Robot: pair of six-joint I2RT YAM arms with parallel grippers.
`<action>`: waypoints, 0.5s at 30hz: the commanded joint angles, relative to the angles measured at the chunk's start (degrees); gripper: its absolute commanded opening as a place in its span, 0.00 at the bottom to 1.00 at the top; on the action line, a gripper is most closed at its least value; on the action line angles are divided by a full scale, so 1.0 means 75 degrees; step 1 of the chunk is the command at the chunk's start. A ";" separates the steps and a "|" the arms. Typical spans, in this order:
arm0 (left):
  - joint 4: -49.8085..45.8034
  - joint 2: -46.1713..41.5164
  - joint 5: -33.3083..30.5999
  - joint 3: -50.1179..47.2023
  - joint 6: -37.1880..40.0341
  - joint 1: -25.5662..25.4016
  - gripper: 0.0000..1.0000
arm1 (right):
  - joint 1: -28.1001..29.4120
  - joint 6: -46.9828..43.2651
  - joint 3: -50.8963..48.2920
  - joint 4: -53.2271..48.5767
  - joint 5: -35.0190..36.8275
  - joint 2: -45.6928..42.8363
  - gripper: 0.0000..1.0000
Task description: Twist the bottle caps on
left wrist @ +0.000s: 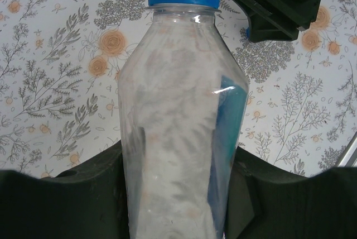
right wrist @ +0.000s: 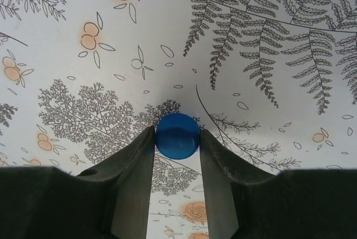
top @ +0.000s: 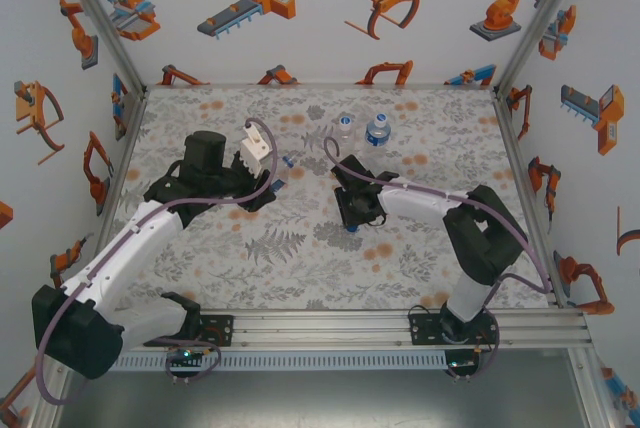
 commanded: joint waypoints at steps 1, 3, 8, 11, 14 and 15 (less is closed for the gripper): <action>-0.0145 0.0048 0.0025 0.0268 -0.0077 0.0044 0.11 | 0.0065 -0.0122 0.0244 -0.0345 0.0175 0.0134 0.37; -0.0146 0.0053 0.0024 0.0266 -0.0077 0.0052 0.11 | 0.0074 -0.0124 0.0263 -0.0388 0.0189 0.0158 0.37; -0.0163 0.0079 0.0024 0.0283 -0.0077 0.0044 0.11 | 0.0093 -0.0125 0.0292 -0.0418 0.0210 0.0158 0.37; -0.0193 0.0109 0.0036 0.0300 -0.0077 0.0044 0.11 | 0.0095 -0.0128 0.0309 -0.0456 0.0209 0.0182 0.38; -0.0204 0.0106 0.0025 0.0315 -0.0083 0.0049 0.11 | 0.0104 -0.0127 0.0314 -0.0456 0.0196 0.0184 0.38; -0.0204 0.0107 0.0025 0.0301 -0.0074 0.0050 0.11 | 0.0104 -0.0124 0.0324 -0.0456 0.0184 0.0195 0.38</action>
